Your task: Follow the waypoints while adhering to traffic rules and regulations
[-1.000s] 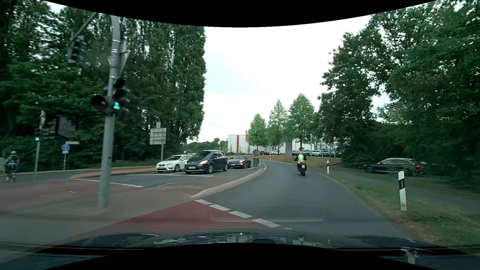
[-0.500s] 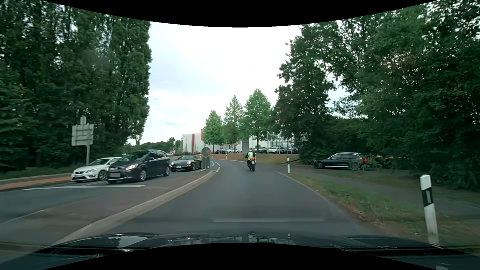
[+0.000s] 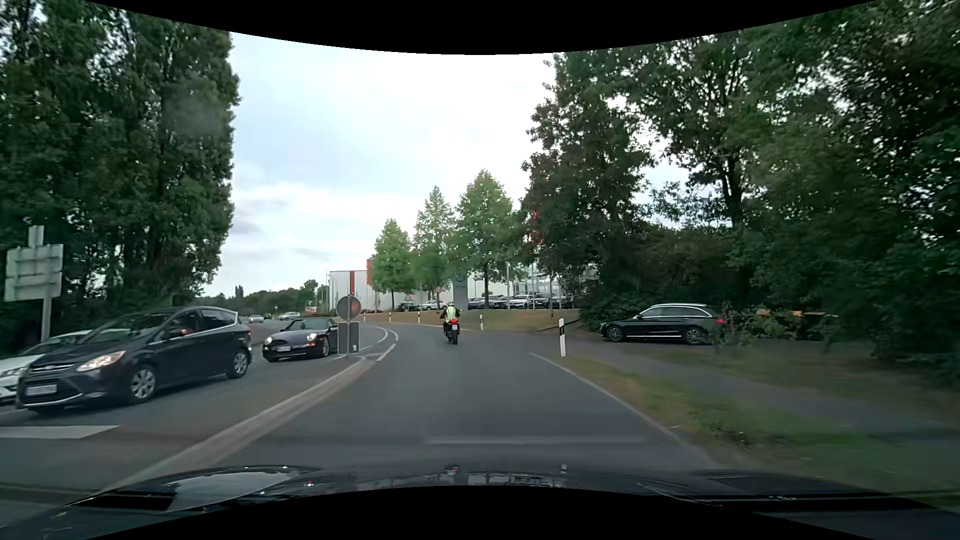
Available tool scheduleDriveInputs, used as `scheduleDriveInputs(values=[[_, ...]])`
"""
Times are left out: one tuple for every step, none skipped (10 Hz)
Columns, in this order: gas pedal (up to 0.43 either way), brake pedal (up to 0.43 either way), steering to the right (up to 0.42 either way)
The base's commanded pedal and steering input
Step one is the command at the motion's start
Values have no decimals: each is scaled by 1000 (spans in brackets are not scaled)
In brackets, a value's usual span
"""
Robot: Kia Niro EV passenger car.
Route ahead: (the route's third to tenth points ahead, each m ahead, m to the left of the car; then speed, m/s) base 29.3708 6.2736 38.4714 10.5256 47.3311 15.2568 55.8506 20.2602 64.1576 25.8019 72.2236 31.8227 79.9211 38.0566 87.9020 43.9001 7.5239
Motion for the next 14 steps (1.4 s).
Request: scheduleDriveInputs(values=[[248,0,-28],[248,0,-39],[248,0,-44],[248,0,-44],[248,0,-46],[248,0,-48],[248,0,-48],[248,0,-57],[248,0,-63],[248,0,-62],[248,0,-59],[240,0,-54],[228,0,-46],[228,0,-43]])
